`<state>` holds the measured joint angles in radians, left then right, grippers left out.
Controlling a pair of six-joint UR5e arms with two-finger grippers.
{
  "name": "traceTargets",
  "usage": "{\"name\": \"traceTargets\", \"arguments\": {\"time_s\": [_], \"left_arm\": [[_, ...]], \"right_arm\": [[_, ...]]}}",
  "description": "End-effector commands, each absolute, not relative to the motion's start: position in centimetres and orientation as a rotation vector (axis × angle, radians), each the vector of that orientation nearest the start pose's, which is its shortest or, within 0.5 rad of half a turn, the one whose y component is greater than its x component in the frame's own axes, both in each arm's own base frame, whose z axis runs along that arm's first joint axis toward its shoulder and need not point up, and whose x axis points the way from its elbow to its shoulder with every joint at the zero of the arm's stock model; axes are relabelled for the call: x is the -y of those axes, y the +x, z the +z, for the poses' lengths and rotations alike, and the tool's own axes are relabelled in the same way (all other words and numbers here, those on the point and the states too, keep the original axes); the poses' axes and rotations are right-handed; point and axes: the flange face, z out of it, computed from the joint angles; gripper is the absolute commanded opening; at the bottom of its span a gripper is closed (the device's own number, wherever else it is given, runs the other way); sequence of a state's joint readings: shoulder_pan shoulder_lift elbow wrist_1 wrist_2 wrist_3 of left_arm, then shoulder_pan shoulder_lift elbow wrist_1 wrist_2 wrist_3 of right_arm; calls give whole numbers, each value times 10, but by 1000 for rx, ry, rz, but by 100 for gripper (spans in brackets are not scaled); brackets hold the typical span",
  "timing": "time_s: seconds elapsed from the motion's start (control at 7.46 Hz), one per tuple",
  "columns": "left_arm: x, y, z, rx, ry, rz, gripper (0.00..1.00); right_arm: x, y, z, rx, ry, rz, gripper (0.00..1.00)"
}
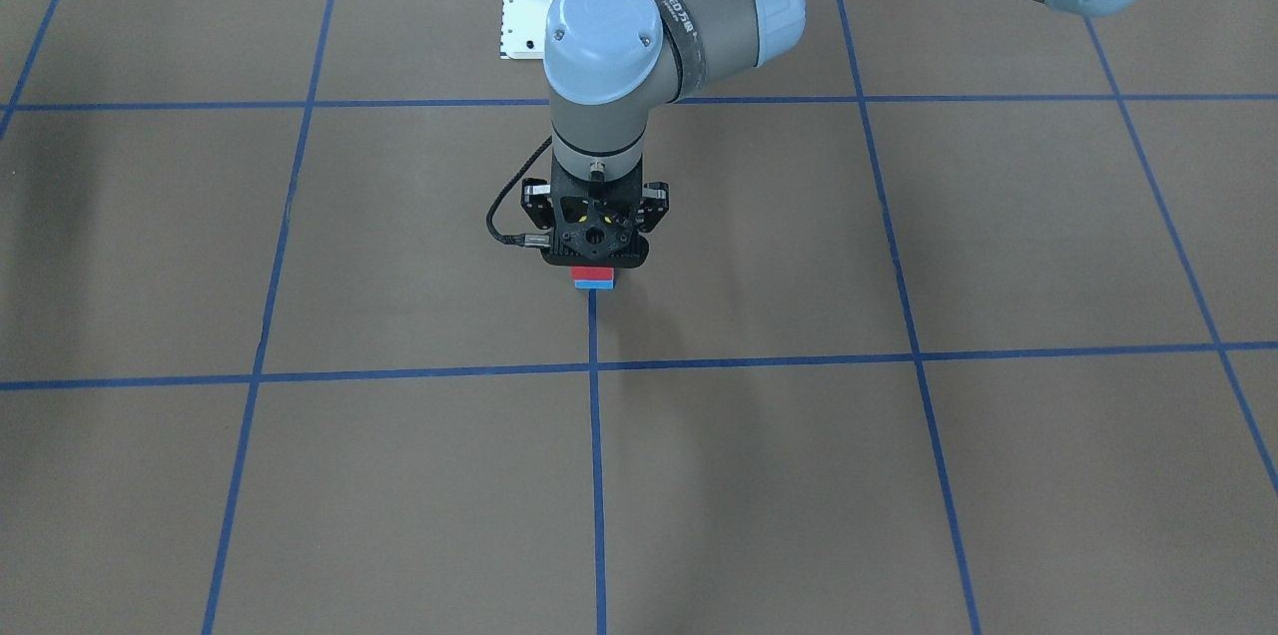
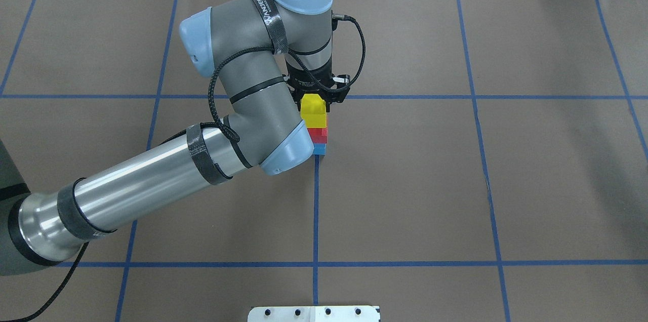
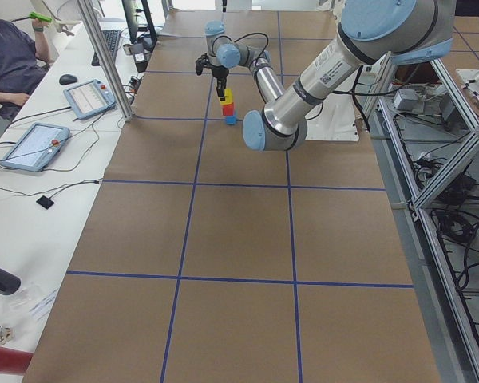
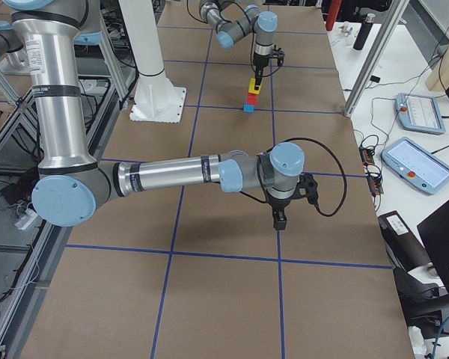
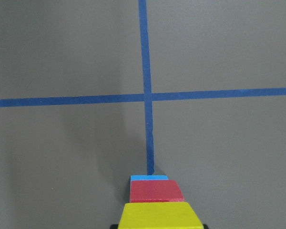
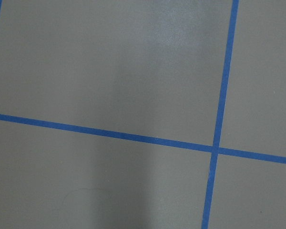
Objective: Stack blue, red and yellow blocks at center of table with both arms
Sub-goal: 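Lower the yellow cube onto the red cube and open the left gripper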
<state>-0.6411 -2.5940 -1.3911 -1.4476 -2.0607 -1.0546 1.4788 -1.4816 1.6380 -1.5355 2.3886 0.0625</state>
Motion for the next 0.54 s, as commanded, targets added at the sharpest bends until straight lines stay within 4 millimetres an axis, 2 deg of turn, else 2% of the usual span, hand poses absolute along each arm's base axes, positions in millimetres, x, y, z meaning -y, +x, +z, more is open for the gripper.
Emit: {"name": "traceTargets", "arguments": {"time_s": [0.0, 0.27, 0.4], "left_arm": [[520, 558, 93, -859, 0, 63, 15], [519, 559, 93, -859, -1, 63, 39], [517, 560, 93, -860, -3, 63, 72]], "right_arm": [[540, 11, 573, 827, 118, -107, 100], [540, 12, 572, 828, 118, -106, 100], [540, 11, 572, 828, 118, -107, 100]]}}
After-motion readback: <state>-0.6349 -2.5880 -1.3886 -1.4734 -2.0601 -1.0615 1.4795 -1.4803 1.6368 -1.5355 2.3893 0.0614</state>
